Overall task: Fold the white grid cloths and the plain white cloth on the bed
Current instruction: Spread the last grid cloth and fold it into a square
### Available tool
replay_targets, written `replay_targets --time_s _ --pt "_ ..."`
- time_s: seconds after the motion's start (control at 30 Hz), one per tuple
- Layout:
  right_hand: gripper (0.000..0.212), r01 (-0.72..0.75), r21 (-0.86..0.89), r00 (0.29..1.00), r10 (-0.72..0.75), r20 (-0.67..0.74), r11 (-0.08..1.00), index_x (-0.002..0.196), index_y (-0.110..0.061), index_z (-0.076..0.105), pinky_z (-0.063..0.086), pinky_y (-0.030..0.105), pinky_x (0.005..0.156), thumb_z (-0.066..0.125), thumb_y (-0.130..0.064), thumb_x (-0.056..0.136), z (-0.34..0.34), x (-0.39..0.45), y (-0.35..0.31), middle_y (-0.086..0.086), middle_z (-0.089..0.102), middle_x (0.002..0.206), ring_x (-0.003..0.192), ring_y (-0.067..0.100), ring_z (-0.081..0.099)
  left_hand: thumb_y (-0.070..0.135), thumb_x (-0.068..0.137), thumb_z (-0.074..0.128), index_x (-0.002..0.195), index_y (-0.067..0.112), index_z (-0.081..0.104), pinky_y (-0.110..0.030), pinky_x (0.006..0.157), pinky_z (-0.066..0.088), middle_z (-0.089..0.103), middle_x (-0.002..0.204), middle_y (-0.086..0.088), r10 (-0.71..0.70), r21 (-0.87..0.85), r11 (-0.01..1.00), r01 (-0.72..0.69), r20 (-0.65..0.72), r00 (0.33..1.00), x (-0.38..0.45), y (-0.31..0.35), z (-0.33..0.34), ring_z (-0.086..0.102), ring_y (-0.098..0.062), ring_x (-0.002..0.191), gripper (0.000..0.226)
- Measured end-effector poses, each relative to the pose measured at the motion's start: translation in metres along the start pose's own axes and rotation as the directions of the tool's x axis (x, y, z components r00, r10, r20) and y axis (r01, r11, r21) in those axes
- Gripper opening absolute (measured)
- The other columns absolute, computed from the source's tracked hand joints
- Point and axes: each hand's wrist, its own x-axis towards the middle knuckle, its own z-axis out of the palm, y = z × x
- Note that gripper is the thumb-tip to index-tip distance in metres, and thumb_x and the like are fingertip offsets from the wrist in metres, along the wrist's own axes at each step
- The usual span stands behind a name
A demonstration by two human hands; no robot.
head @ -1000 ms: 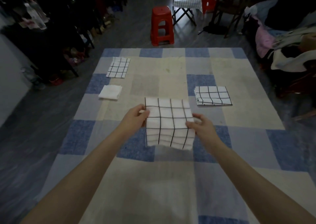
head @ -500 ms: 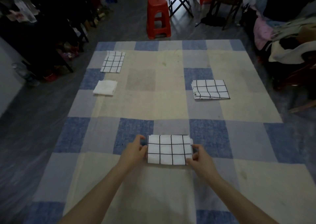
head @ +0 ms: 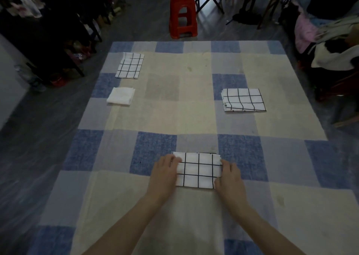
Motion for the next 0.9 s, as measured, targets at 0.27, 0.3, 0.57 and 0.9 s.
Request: replay_targets --time_s 0.27,0.3,0.57,0.9 --pt "0.048 0.386 -0.154 0.922 -0.386 0.032 0.909 0.136 -0.011 0.042 0.029 0.043 0.109 0.038 -0.031 0.092 0.051 0.012 -0.033 0.012 0.047 0.142 0.133 0.022 0.037 0.016 0.08 0.051 0.118 0.018 0.056 -0.029 0.085 0.051 0.057 0.125 0.003 0.115 -0.047 0.993 -0.108 0.2 0.973 0.008 0.02 0.014 0.055 -0.018 0.11 0.039" --pt "0.053 0.392 -0.178 0.92 -0.383 0.083 0.902 0.14 -0.012 0.039 0.02 0.042 0.113 0.037 -0.034 0.092 0.056 0.012 -0.032 0.009 0.044 0.146 0.137 0.019 0.031 0.017 0.081 0.049 0.122 0.019 0.054 -0.029 0.087 0.049 0.056 0.127 0.004 0.102 -0.071 0.993 -0.089 0.211 0.972 0.009 0.021 0.014 0.053 -0.018 0.112 0.042" --pt "0.056 0.452 -0.341 0.889 -0.385 0.249 0.824 0.149 -0.025 0.031 0.016 0.043 0.114 0.028 -0.046 0.098 0.034 0.022 0.018 -0.003 0.028 0.156 0.143 0.017 0.026 0.061 0.087 0.046 0.129 0.033 0.041 -0.032 0.099 0.03 0.028 0.147 0.018 0.141 -0.164 0.983 -0.079 0.413 0.9 0.007 -0.008 0.014 0.022 -0.009 0.128 0.051" --pt "0.03 -0.053 -0.162 0.99 0.031 -0.135 0.985 0.104 -0.009 0.057 0.046 0.043 0.078 0.043 -0.034 0.095 -0.07 0.121 0.06 0.015 0.054 0.106 0.094 0.036 0.055 0.048 0.095 0.031 0.123 0.036 0.04 -0.036 0.101 0.033 0.026 0.142 0.021 0.124 -0.194 0.98 -0.055 0.365 0.923 0.006 -0.006 0.013 0.025 -0.008 0.126 0.032"
